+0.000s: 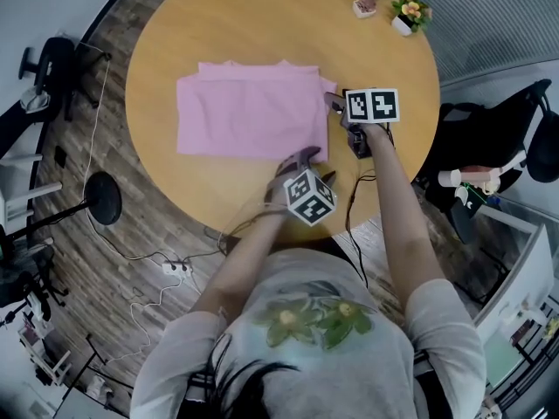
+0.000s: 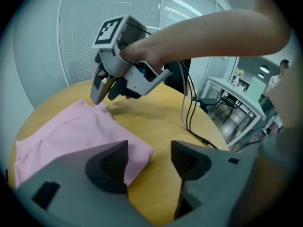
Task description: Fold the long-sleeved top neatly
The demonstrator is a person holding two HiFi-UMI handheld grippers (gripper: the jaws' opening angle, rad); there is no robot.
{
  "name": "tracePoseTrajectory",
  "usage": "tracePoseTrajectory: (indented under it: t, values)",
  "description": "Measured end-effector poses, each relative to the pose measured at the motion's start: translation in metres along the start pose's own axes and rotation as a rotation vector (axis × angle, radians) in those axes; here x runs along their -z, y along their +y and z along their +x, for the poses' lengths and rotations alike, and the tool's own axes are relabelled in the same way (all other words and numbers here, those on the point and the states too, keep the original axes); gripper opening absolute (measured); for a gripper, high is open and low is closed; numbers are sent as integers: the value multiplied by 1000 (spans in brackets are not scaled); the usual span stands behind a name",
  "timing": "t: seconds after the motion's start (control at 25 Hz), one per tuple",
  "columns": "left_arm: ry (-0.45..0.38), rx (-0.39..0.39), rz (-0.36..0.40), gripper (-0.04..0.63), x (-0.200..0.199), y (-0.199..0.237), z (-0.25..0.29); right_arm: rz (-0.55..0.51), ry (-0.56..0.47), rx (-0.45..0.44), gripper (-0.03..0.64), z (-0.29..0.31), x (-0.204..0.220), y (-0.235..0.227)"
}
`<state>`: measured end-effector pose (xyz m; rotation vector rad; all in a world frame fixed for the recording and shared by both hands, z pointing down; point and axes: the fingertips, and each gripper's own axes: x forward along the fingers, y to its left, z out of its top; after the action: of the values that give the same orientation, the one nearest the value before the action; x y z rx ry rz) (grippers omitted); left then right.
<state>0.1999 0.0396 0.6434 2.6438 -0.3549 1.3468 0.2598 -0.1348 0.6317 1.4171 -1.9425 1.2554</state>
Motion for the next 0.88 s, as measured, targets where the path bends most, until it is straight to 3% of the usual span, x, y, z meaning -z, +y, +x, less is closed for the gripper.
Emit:
tracePoseTrajectory:
  t: [0.28,0.44,0.6,0.68,0.76,0.88]
  values:
    - [98,22,-9,253,19,3,22,-14,47,12,224,22,2,-4]
    - [103,11,0,215,21,6,24,-34,71,30,222,31,8,-4]
    - [95,-17,-22,189,23,10,23,-66,78,75,146,32,10,-9]
    - [94,-66,-34,41,25,18,21,-71,86,64,107,33,12,-7]
    - [89,-77,-50,41,26,21,19,-77,88,56,51,34,13,-4]
    - [90,-56,-91,37,25,22,15,-90,83,70,44,32,12,-2]
